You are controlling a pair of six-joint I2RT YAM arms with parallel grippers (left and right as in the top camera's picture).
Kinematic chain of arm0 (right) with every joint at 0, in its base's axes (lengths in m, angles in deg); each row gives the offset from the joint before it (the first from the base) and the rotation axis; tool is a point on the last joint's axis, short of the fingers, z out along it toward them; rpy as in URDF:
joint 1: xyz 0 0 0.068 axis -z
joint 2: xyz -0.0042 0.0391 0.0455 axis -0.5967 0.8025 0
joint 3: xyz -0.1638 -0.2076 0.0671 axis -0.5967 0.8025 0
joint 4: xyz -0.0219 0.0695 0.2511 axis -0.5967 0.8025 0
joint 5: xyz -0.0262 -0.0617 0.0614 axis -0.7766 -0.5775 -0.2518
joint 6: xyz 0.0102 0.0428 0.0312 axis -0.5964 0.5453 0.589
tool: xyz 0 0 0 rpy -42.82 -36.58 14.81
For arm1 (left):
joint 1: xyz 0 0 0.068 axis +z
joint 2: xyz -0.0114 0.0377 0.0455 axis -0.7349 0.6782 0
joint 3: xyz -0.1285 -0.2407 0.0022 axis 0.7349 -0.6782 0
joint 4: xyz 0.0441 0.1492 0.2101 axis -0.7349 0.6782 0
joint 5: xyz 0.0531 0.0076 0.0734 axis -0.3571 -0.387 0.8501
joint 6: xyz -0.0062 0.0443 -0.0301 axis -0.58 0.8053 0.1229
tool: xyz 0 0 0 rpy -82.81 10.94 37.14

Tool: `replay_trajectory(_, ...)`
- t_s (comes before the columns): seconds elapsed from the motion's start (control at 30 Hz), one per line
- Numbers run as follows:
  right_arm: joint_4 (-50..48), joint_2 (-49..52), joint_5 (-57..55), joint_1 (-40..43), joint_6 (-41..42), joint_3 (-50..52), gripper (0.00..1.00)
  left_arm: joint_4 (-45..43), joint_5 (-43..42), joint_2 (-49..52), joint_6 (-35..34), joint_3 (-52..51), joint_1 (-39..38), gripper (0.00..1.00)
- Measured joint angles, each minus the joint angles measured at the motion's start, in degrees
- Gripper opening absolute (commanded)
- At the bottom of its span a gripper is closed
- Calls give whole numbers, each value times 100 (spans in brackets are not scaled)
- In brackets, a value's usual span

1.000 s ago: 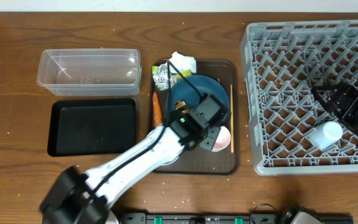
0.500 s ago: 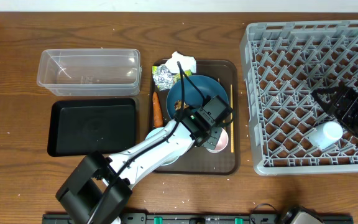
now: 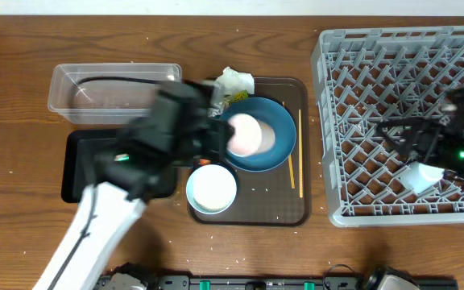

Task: Sort waste into correct bins and load items into the dishwasher rack
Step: 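Grasp the pink cup with the left gripper and lift it, then hand the pink cup to the right gripper and place it in the rack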

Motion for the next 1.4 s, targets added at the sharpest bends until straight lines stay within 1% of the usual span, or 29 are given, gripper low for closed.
replay_trajectory(0.1, -9, 0, 629, -566, -461, 0, 81, 2, -1202, -101, 116, 7, 599, 6)
replay_trajectory(0.17, -52, 0, 1034, -1005, -778, 0, 81, -4, -2002, -26, 216, 4, 831, 6)
replay_trajectory(0.33, -264, 0, 1762, -2144, -1473, 0, 81, -369, -3639, 70, 420, 4, 955, 6)
replay_trajectory(0.43, -496, -2, 1945, -2653, -1707, 0, 80, -704, -4336, 68, 463, 4, 955, 6)
replay_trajectory(0.5, -680, -2, 2037, -2949, -1812, 0, 79, -761, -4631, 70, 463, 4, 955, 6)
replay_trajectory(0.53, -778, -2, 2059, -3064, -1851, 0, 75, -772, -4750, 68, 463, 4, 955, 6)
replay_trajectory(0.57, -872, -2, 2076, -3158, -1878, 0, 74, -772, -4830, 68, 466, 4, 955, 6)
replay_trajectory(0.67, -1213, -2, 2133, -3388, -1928, 0, 74, -822, -5106, 70, 466, 4, 955, 6)
replay_trajectory(0.73, -1412, -2, 2162, -3467, -1923, 0, 73, -835, -5209, 70, 466, 4, 955, 6)
replay_trajectory(0.87, -1587, -2, 2218, -3606, -1838, 0, 67, -855, -5307, 70, 466, 4, 966, 6)
replay_trajectory(0.97, -1596, -2, 2247, -3718, -1792, 0, 59, -962, -5335, 70, 461, 4, 966, 6)
replay_trajectory(1.03, -1602, -2, 2216, -3797, -1784, 0, 48, -1067, -5337, 70, 466, 4, 966, 8)
replay_trajectory(1.07, -1604, -2, 2168, -3816, -1775, 0, 45, -1075, -5329, 70, 466, 4, 966, 17)
replay_trajectory(1.1, -1598, -2, 2120, -3829, -1751, 0, 44, -1093, -5322, 70, 494, 4, 968, 32)
replay_trajectory(1.13, -1589, -2, 1993, -3853, -1716, 0, 43, -1110, -5318, 70, 490, 4, 966, 43)
replay_trajectory(1.17, -1589, -2, 1915, -3856, -1687, 0, 42, -1106, -5316, 70, 479, 4, 964, 49)
replay_trajectory(1.2, -1591, -7, 1720, -3858, -1622, 0, 41, -1113, -5298, 70, 481, 4, 960, 57)
replay_trajectory(1.23, -1589, -15, 1547, -3858, -1534, 0, 40, -1115, -5261, 70, 503, 4, 960, 78)
replay_trajectory(1.27, -1589, -33, 1349, -3851, -1427, 0, 39, -1119, -5178, 70, 527, 4, 960, 84)
replay_trajectory(1.3, -1574, -61, 1167, -3836, -1325, 0, 39, -1113, -5047, 72, 514, 4, 962, 87)
replay_trajectory(1.33, -1569, -125, 1014, -3799, -1174, 0, 40, -1108, -4872, 74, 511, 4, 979, 90)
replay_trajectory(1.4, -1543, -299, 568, -3630, -837, 0, 41, -1113, -4575, 92, 496, 4, 1027, 91)
